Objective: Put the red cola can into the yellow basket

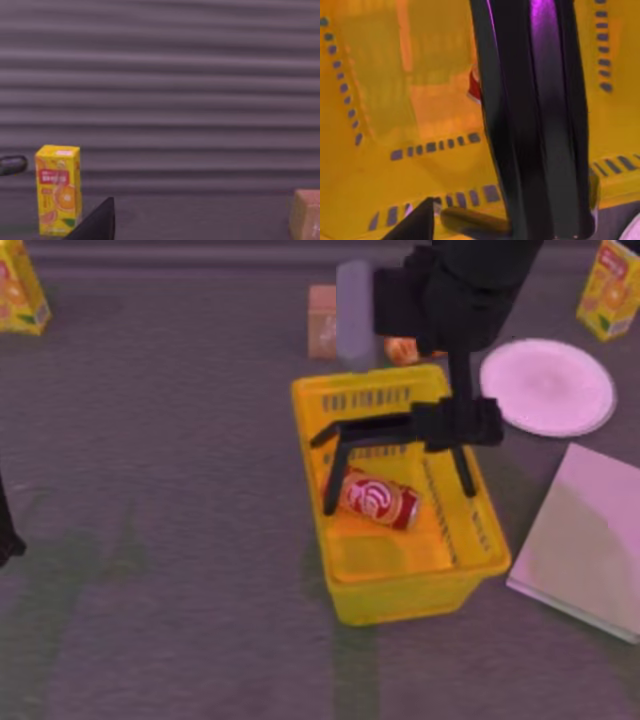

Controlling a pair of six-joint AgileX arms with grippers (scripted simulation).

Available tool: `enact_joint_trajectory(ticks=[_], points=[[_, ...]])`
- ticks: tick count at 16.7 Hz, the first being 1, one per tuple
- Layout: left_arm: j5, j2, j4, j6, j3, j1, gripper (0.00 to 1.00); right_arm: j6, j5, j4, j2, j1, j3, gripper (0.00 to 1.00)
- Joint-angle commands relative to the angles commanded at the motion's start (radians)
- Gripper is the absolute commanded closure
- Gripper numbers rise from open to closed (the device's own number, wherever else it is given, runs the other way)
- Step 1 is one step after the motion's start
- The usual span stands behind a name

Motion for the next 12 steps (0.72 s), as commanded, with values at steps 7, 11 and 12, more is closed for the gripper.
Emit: enact_joint_trajectory(ticks=[7,11,12], points=[[-0.128,-0.225,-0.117,0.055,-0.202,0.013,0.0,-0.104,0.001,-0.163,0.227,0.064,0.22,0.0],[-0.128,-0.225,-0.117,0.055,-0.202,0.013,0.0,-0.103,0.001,-0.161,0.227,0.059,0.218,0.0],[-0.128,-0.225,-0.117,0.055,-0.202,0.013,0.0,-0.104,0.001,-0.158,0.226,0.059,0.214,0.0]])
